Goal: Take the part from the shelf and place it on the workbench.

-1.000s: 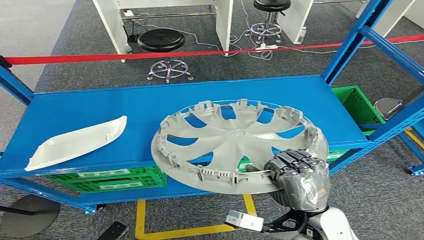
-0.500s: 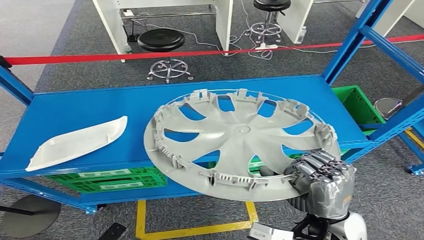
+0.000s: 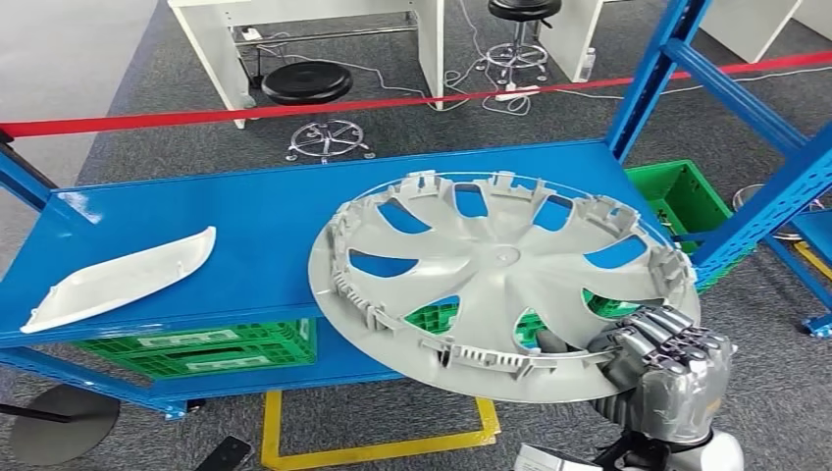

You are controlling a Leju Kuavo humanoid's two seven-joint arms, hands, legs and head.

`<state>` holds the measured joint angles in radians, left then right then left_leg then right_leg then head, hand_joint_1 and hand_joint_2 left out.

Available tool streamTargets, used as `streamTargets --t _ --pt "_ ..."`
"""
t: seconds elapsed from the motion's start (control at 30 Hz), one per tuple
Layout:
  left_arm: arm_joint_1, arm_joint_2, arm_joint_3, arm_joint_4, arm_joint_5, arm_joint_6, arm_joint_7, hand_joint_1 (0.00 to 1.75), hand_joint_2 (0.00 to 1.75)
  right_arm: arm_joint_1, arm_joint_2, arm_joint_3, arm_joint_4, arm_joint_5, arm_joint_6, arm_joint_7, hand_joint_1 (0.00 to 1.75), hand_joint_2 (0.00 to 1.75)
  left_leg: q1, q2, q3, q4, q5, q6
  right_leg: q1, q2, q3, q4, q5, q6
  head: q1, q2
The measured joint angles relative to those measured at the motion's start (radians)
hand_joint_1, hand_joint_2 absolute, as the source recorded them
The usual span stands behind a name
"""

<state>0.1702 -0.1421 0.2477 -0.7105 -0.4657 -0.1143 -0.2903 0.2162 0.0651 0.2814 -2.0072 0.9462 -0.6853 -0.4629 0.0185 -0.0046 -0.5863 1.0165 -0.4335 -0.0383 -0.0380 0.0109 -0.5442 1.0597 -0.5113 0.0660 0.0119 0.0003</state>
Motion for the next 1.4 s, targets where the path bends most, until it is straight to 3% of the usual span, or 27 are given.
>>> streamTargets --t 0.07,0.13,0.17,0.2,0.23,0.27,0.33,0.4,0.5,0.57,0.63,0.67,0.7,0.73,0.8,0.87,0.9,0.93,1.0,1.03,1.1,1.17,1.2,1.27,1.4 --pt "-0.003 -0.002 0.000 0.000 -0.003 0.000 0.000 0.00 1.75 0.004 0.004 -0.005 -0.005 0.000 0.000 -0.001 1.75 1.75 0.000 0.001 -0.026 0.058 -0.052 -0.005 0.001 -0.001 -0.014 0.000 0.010 -0.019 -0.006 0.000" --pt "-0.006 -0.003 0.000 0.000 -0.004 0.000 0.000 0.00 1.75 0.007 0.007 -0.010 -0.009 0.001 0.000 -0.002 1.75 1.75 -0.001 0.002 -0.072 0.182 -0.131 -0.006 0.007 -0.003 -0.029 -0.001 0.021 -0.036 -0.010 0.000" --pt "-0.007 -0.003 0.001 0.000 -0.006 0.000 -0.001 0.00 1.75 0.009 0.008 -0.012 -0.010 0.001 0.000 -0.002 1.75 1.75 -0.002 0.002 -0.090 0.238 -0.155 -0.005 0.011 -0.003 -0.037 -0.001 0.026 -0.041 -0.011 0.000" --pt "-0.008 -0.004 0.001 0.000 -0.008 0.000 -0.001 0.00 1.75 0.011 0.009 -0.014 -0.011 0.002 0.000 -0.003 1.75 1.75 -0.004 0.002 -0.094 0.266 -0.162 -0.001 0.015 -0.003 -0.043 -0.001 0.031 -0.044 -0.011 0.000" --pt "-0.009 -0.004 0.001 0.000 -0.010 0.000 -0.001 0.00 1.75 0.013 0.010 -0.017 -0.012 0.003 0.000 -0.005 1.75 1.75 -0.005 0.002 -0.082 0.260 -0.150 0.004 0.018 -0.003 -0.048 -0.001 0.036 -0.046 -0.011 0.000" --pt "-0.011 -0.004 0.001 0.000 -0.014 0.000 0.000 0.00 1.75 0.016 0.011 -0.019 -0.015 0.003 0.000 -0.006 1.75 1.75 -0.008 0.001 -0.052 0.218 -0.124 0.011 0.021 -0.001 -0.053 -0.001 0.040 -0.047 -0.011 0.000" --pt "-0.018 -0.003 0.001 0.001 -0.022 0.002 0.000 0.00 1.75 0.023 0.013 -0.025 -0.025 0.002 0.000 -0.011 1.75 1.75 -0.016 -0.004 0.026 0.087 -0.074 0.030 0.025 0.001 -0.062 0.000 0.050 -0.046 -0.010 0.000" --pt "-0.026 -0.003 0.001 0.001 -0.030 0.002 -0.001 0.00 1.75 0.031 0.016 -0.033 -0.038 0.000 0.000 -0.018 1.75 1.75 -0.023 -0.010 0.069 0.003 -0.060 0.039 0.026 0.002 -0.071 -0.001 0.062 -0.038 -0.010 0.000" --pt "-0.032 -0.004 0.001 0.003 -0.037 0.003 -0.001 0.00 1.75 0.043 0.020 -0.045 -0.056 -0.001 0.000 -0.025 1.75 1.75 -0.023 -0.008 0.062 -0.018 -0.050 0.042 0.025 0.003 -0.084 -0.003 0.074 -0.019 -0.010 0.000" --pt "-0.034 -0.005 0.002 0.004 -0.039 0.003 -0.001 0.00 1.75 0.050 0.020 -0.051 -0.063 -0.001 0.000 -0.026 1.75 1.75 -0.019 -0.002 0.049 -0.026 -0.034 0.052 0.025 0.000 -0.103 0.037 0.028 -0.010 -0.007 0.000" --pt "-0.036 -0.006 0.004 0.005 -0.040 0.003 -0.001 0.00 1.75 0.052 0.021 -0.054 -0.065 -0.002 0.000 -0.026 1.75 1.75 -0.019 0.004 0.033 -0.027 -0.019 0.060 0.026 -0.003 -0.133 0.144 -0.058 -0.005 -0.004 0.000" --pt "-0.036 -0.007 0.004 0.006 -0.040 0.003 -0.001 0.00 1.75 0.053 0.021 -0.055 -0.066 -0.002 0.000 -0.027 1.75 1.75 -0.020 0.007 0.024 -0.026 -0.011 0.061 0.026 -0.003 -0.145 0.202 -0.087 -0.002 -0.003 0.000" --pt "-0.037 -0.007 0.004 0.006 -0.040 0.003 -0.001 0.00 1.75 0.054 0.021 -0.056 -0.066 -0.002 0.000 -0.027 1.75 1.75 -0.021 0.010 0.014 -0.026 -0.003 0.061 0.026 -0.003 -0.148 0.240 -0.096 0.000 -0.003 0.000" --pt "-0.037 -0.007 0.004 0.007 -0.040 0.003 -0.001 0.00 1.75 0.054 0.021 -0.058 -0.067 -0.002 0.000 -0.027 1.75 1.75 -0.022 0.013 0.004 -0.025 0.006 0.061 0.027 -0.004 -0.135 0.247 -0.085 0.000 -0.003 0.000" --pt "-0.037 -0.007 0.004 0.008 -0.040 0.003 -0.001 0.00 1.75 0.055 0.021 -0.062 -0.067 -0.002 0.000 -0.027 1.75 1.75 -0.022 0.017 -0.015 -0.024 0.022 0.056 0.026 -0.008 -0.059 0.160 -0.029 -0.001 -0.003 0.000" --pt "-0.038 -0.008 0.004 0.009 -0.040 0.003 -0.001 0.00 1.75 0.055 0.021 -0.063 -0.069 -0.002 0.000 -0.027 1.75 1.75 -0.025 0.019 -0.027 -0.022 0.037 0.047 0.029 -0.020 0.035 0.021 -0.013 -0.006 -0.004 0.000" --pt "-0.038 -0.008 0.004 0.009 -0.040 0.003 -0.001 0.00 1.75 0.055 0.022 -0.064 -0.071 -0.002 0.000 -0.027 1.75 1.75 -0.026 0.020 -0.030 -0.021 0.045 0.042 0.031 -0.024 0.060 -0.025 -0.018 -0.010 -0.004 0.000" --pt "-0.039 -0.008 0.004 0.010 -0.040 0.003 -0.001 0.00 1.75 0.055 0.022 -0.064 -0.072 -0.002 0.000 -0.027 1.75 1.75 -0.026 0.022 -0.033 -0.022 0.053 0.037 0.034 -0.024 0.067 -0.047 -0.025 -0.016 -0.005 0.000" --pt "-0.038 -0.007 0.004 0.011 -0.040 0.003 -0.002 0.00 1.75 0.056 0.022 -0.066 -0.073 -0.002 0.000 -0.027 1.75 1.75 -0.024 0.023 -0.037 -0.024 0.063 0.025 0.034 -0.021 0.050 -0.052 -0.014 -0.033 -0.005 0.000" --pt "-0.038 -0.007 0.004 0.011 -0.040 0.003 -0.002 0.00 1.75 0.056 0.023 -0.067 -0.073 -0.002 0.000 -0.027 1.75 1.75 -0.023 0.021 -0.042 -0.017 0.047 0.018 0.033 -0.019 0.042 -0.052 -0.004 -0.043 -0.006 0.000" --pt "-0.038 -0.007 0.004 0.012 -0.042 0.003 -0.002 0.00 1.75 0.056 0.026 -0.069 -0.073 0.000 0.000 -0.027 1.75 1.75 -0.020 0.015 -0.063 0.050 -0.038 0.005 0.029 -0.017 0.022 -0.054 0.020 -0.059 -0.009 0.000" --pt "-0.042 -0.007 0.003 0.016 -0.047 0.003 -0.005 0.00 1.75 0.061 0.029 -0.072 -0.075 0.004 0.000 -0.029 1.75 1.75 -0.018 0.013 -0.092 0.174 -0.133 -0.003 0.029 -0.012 -0.006 -0.052 0.046 -0.064 -0.011 0.000" --pt "-0.045 -0.008 0.003 0.018 -0.050 0.003 -0.007 0.00 1.75 0.064 0.030 -0.074 -0.077 0.005 0.000 -0.031 1.75 1.75 -0.017 0.013 -0.100 0.224 -0.156 -0.005 0.029 -0.010 -0.019 -0.051 0.056 -0.064 -0.011 0.000" --pt "-0.049 -0.008 0.002 0.022 -0.052 0.004 -0.009 0.00 1.75 0.069 0.031 -0.076 -0.079 0.006 0.000 -0.033 1.75 1.75 -0.017 0.013 -0.105 0.268 -0.165 -0.006 0.029 -0.008 -0.034 -0.050 0.067 -0.063 -0.011 0.000" --pt "-0.049 -0.008 0.002 0.022 -0.052 0.004 -0.010 0.00 1.75 0.070 0.031 -0.076 -0.079 0.006 0.000 -0.034 1.75 1.75 -0.017 0.013 -0.104 0.269 -0.164 -0.006 0.029 -0.008 -0.035 -0.050 0.067 -0.063 -0.011 0.000"
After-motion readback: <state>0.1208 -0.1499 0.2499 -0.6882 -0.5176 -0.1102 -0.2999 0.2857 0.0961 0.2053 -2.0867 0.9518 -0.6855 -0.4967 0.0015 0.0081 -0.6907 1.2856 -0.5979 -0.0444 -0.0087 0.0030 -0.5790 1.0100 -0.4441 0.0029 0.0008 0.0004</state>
